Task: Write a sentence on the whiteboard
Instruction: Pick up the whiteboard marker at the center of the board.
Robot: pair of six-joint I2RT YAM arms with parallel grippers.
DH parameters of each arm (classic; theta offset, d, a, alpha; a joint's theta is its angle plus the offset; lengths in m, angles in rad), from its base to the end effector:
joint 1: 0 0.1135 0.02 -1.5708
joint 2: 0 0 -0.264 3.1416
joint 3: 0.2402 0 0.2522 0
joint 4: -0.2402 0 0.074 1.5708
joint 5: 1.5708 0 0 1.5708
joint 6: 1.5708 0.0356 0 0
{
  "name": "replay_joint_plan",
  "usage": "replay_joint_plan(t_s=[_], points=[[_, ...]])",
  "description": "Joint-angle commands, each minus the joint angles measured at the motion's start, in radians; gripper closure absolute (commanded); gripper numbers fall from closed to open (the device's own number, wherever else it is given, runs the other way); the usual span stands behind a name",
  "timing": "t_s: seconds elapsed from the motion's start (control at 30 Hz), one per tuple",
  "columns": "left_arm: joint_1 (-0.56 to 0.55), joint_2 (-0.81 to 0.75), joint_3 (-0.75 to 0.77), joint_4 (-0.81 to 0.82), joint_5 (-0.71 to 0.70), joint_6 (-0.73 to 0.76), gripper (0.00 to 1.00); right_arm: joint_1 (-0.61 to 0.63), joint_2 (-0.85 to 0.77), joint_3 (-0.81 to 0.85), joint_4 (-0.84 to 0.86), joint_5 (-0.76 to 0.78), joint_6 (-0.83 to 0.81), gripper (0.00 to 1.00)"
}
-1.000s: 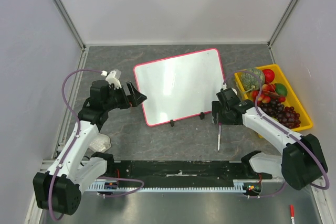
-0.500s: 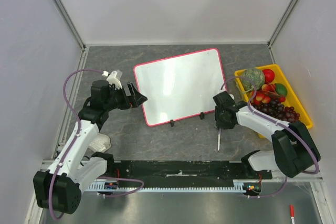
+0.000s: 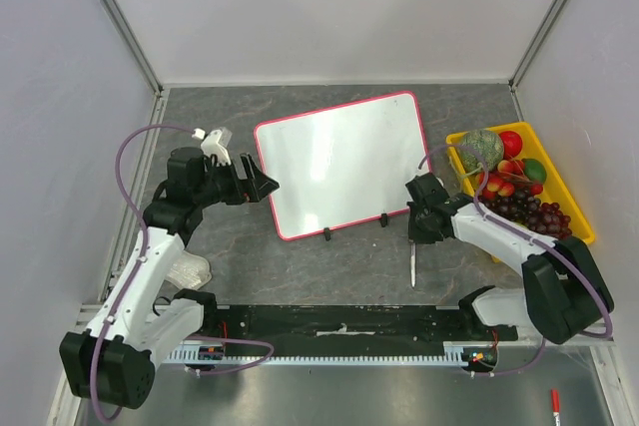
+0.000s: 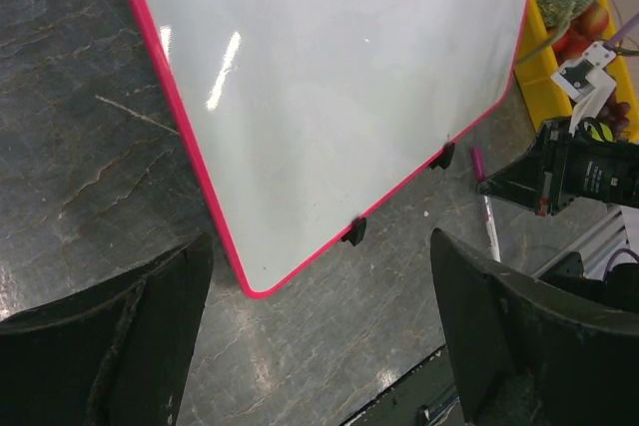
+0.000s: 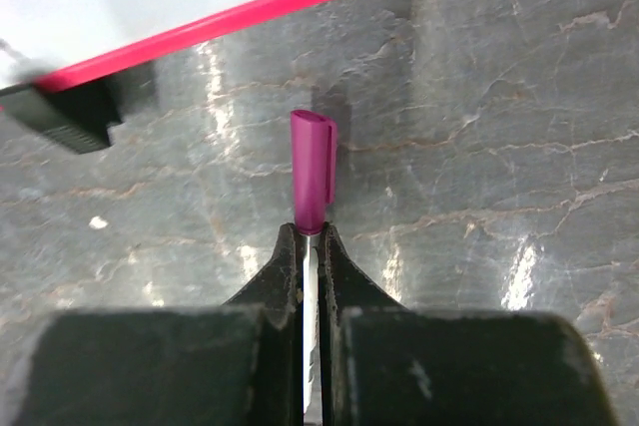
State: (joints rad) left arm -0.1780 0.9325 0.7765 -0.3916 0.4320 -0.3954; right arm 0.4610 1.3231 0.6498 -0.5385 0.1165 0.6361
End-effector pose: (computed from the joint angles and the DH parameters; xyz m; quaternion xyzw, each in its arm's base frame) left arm 0.1989 -0.0509 0.2914 0.0119 0.8581 -0.3145 0.4058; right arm 0.2012 0.0953 0.1612 0.0962 0.9776 0.0441 0.1820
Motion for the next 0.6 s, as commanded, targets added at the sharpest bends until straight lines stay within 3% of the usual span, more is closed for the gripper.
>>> replay_joint_plan(t_s=[0.0, 0.2, 0.4, 0.57], points=[[0.002, -0.020, 0.073, -0.032, 0.111, 0.069, 0.07, 0.002, -0.097, 0.105, -0.078, -0.081, -0.021, 1.00], [-0.061, 0.026, 0.150, -0.052, 0.148, 0.053, 0.08, 0.004, -0.154, 0.272, -0.104, -0.113, -0.018, 1.00], [-0.210, 0.132, 0.188, 0.112, 0.194, -0.060, 0.12, 0.004, -0.257, 0.312, 0.089, -0.084, 0.097, 1.00], [-0.369, 0.258, 0.228, 0.288, 0.244, -0.143, 0.16, 0.002, -0.343, 0.234, 0.279, -0.077, 0.241, 1.00]])
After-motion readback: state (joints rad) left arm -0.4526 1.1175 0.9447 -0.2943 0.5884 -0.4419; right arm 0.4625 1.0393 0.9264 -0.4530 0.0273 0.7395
